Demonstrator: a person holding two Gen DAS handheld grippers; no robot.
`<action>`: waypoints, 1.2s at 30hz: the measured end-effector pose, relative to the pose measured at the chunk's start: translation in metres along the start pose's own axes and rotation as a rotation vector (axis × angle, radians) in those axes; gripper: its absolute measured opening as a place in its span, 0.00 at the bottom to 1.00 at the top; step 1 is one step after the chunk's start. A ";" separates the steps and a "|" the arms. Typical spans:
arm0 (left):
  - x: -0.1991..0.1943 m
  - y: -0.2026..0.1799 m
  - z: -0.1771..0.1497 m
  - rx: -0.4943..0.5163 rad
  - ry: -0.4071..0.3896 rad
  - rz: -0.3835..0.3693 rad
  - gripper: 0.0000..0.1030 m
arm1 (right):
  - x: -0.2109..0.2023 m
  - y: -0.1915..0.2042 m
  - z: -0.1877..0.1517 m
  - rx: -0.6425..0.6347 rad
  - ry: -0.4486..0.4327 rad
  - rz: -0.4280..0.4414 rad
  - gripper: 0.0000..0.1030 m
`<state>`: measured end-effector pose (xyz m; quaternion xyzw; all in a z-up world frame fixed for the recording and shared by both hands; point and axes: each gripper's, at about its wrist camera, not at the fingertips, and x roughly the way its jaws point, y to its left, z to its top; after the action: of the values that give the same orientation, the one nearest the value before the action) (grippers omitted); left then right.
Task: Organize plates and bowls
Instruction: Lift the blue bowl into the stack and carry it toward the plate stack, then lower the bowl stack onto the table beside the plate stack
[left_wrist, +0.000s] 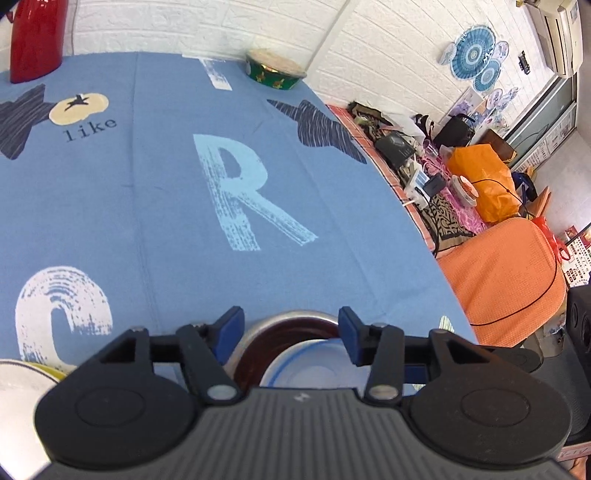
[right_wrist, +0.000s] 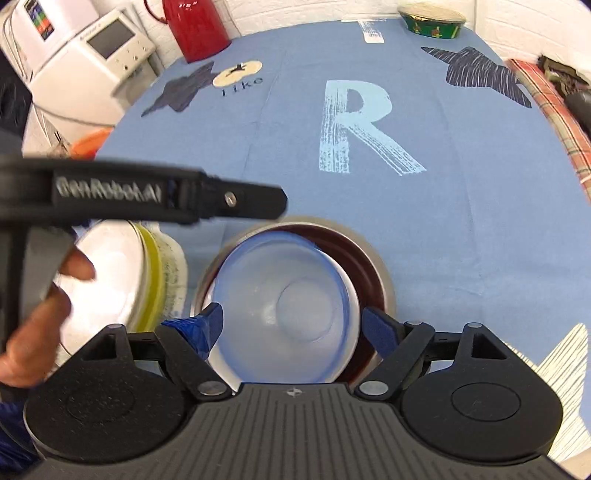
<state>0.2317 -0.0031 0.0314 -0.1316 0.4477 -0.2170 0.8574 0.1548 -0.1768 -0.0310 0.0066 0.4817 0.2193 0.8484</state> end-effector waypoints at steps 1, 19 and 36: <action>0.000 0.001 0.000 -0.001 0.002 0.003 0.46 | -0.001 -0.004 -0.001 0.019 -0.003 0.003 0.67; -0.025 0.033 -0.032 0.050 0.049 0.073 0.57 | -0.050 -0.033 -0.101 0.329 -0.447 0.017 0.68; 0.013 0.056 -0.030 0.065 0.197 0.080 0.62 | -0.029 -0.052 -0.087 0.264 -0.279 -0.069 0.68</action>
<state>0.2279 0.0385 -0.0187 -0.0638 0.5274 -0.2090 0.8210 0.0898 -0.2526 -0.0651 0.1319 0.3839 0.1219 0.9057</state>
